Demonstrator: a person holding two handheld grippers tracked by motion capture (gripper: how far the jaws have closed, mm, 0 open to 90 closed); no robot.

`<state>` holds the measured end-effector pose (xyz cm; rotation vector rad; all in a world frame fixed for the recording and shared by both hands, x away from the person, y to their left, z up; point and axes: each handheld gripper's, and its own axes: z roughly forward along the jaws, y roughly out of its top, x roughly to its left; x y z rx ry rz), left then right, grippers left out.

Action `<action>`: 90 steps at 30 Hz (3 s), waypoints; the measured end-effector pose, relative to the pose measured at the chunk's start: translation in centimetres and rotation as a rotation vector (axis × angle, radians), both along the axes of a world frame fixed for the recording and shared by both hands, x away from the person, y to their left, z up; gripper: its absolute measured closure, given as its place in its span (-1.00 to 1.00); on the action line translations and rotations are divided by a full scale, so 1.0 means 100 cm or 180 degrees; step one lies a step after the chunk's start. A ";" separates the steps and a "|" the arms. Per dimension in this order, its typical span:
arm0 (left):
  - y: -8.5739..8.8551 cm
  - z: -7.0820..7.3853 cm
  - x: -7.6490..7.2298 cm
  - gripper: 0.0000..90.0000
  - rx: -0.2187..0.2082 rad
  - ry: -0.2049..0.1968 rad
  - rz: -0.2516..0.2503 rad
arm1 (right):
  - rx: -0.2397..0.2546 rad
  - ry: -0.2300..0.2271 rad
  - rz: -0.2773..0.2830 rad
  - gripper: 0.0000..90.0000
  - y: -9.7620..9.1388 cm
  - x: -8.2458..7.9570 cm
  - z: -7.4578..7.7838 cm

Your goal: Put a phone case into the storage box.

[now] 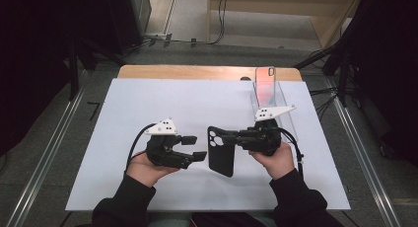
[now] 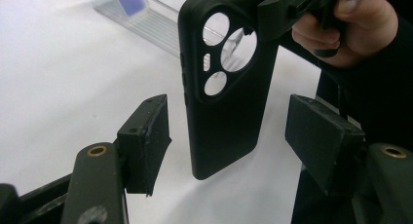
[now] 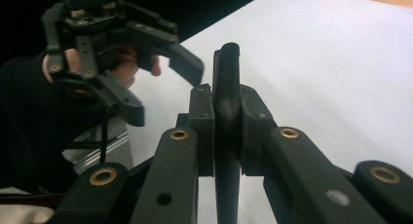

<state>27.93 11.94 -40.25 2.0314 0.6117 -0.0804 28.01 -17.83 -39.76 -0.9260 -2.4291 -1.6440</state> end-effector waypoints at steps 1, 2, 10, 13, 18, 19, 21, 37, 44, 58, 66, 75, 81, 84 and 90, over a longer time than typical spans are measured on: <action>0.000 0.000 0.001 -0.35 0.0030 0.0013 -0.0004 | 0.0002 0.0000 0.0020 0.72 0.000 0.000 0.000; 0.000 -0.001 0.003 -0.36 0.0018 0.0036 -0.0029 | 0.0006 0.0002 0.0039 0.72 0.000 0.000 0.000; -0.002 -0.001 0.011 -0.34 0.0026 0.0044 -0.0208 | 0.0032 -0.0022 0.0207 0.72 0.006 -0.001 -0.002; -0.002 -0.002 0.012 -0.33 -0.0030 0.0048 -0.0270 | 0.0025 -0.0041 0.0288 0.72 0.010 -0.003 -0.002; -0.003 -0.002 0.014 -0.29 -0.0086 0.0075 -0.0338 | 0.0023 -0.0066 0.0392 0.72 0.014 -0.006 -0.001; -0.004 -0.002 0.014 -0.27 -0.0095 0.0083 -0.0358 | 0.0033 -0.0068 0.0408 0.72 0.015 -0.006 -0.001; -0.005 -0.002 0.015 -0.24 -0.0104 0.0100 -0.0383 | 0.0056 -0.0071 0.0447 0.72 0.016 -0.006 -0.002; -0.004 -0.002 0.016 0.61 -0.0227 0.0132 -0.0783 | 0.0208 0.0000 0.0735 0.71 0.023 -0.003 -0.006; -0.005 0.004 0.015 0.70 -0.0211 0.0168 -0.0847 | 0.0257 0.0002 0.0743 0.62 0.020 -0.002 -0.005; 0.005 0.011 0.017 0.70 -0.0082 0.0103 -0.0413 | 0.0274 -0.0241 0.0239 -0.21 0.014 -0.004 -0.001; 0.009 0.015 0.018 0.70 0.0014 0.0104 0.0105 | 0.0057 -0.0261 -0.0045 -0.35 0.015 -0.003 -0.006; 0.013 0.018 0.017 0.70 -0.0019 0.0111 0.0411 | -0.0012 -0.0173 0.0055 -0.79 0.026 -0.004 -0.017; 0.013 0.018 0.016 0.70 0.0005 0.0129 0.0587 | -0.0255 -0.0129 -0.0015 -1.00 0.037 -0.006 -0.026; 0.013 0.019 0.015 0.70 -0.0045 0.0123 0.0644 | -0.0275 -0.0157 -0.0051 -1.00 0.042 -0.010 -0.026; 0.012 0.018 0.014 0.70 -0.0018 0.0137 0.0765 | -0.0327 -0.0181 -0.0375 -1.00 0.052 -0.016 -0.028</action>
